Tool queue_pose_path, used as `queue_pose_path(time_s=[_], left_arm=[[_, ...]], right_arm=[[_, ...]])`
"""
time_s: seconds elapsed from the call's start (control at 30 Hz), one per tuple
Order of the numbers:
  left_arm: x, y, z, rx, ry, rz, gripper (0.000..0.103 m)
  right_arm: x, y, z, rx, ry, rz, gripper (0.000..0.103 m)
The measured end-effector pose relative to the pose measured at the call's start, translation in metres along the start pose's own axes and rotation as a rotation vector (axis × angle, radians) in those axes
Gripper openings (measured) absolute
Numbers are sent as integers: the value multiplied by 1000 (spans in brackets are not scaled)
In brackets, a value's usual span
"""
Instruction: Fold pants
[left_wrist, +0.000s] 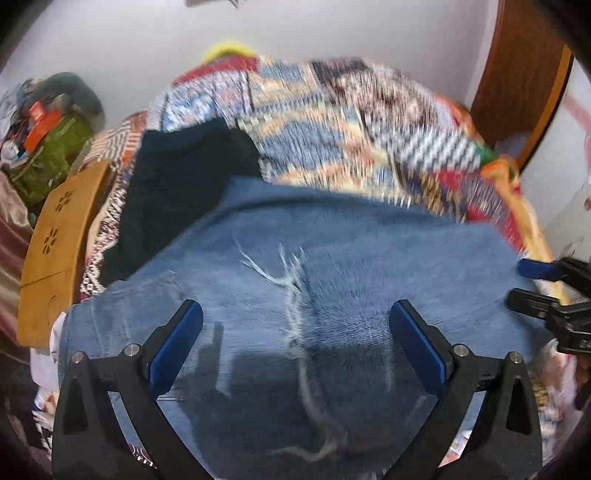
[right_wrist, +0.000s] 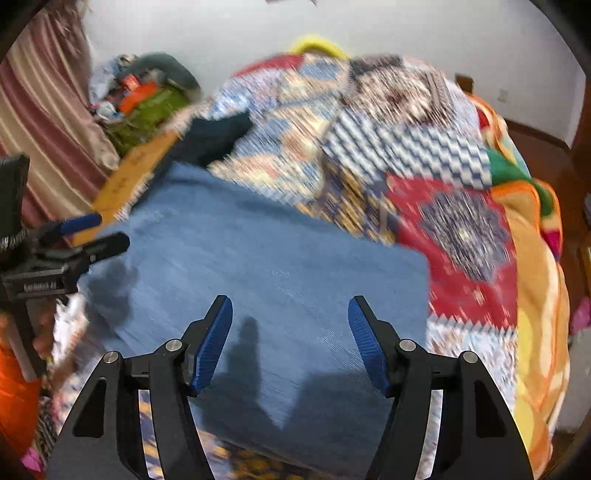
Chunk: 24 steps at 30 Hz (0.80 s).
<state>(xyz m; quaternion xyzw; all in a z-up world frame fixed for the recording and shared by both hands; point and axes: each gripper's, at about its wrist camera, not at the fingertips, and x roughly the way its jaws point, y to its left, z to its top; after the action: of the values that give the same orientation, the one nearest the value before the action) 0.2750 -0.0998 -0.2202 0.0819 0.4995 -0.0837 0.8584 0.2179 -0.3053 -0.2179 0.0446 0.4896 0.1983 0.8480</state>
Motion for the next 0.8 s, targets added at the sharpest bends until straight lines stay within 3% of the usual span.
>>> queue_pose_path(time_s=[0.1,0.37,0.63,0.8], left_arm=[[12,-7,-11,28,-2,19,103],[-1,-5,-29,62,-45,44,103],[-15,12,-44,-48,-71,53,103],[-37,34,-57,-108,-110,101,103]], right_arm=[[7,-5,-19,-17,37,-27,61],[-15,-11,-45,13,-35,-34,63],[-33,-14,-56,16,-60,-59,63],[-44,-8,-53,-1,-91,-65,63]])
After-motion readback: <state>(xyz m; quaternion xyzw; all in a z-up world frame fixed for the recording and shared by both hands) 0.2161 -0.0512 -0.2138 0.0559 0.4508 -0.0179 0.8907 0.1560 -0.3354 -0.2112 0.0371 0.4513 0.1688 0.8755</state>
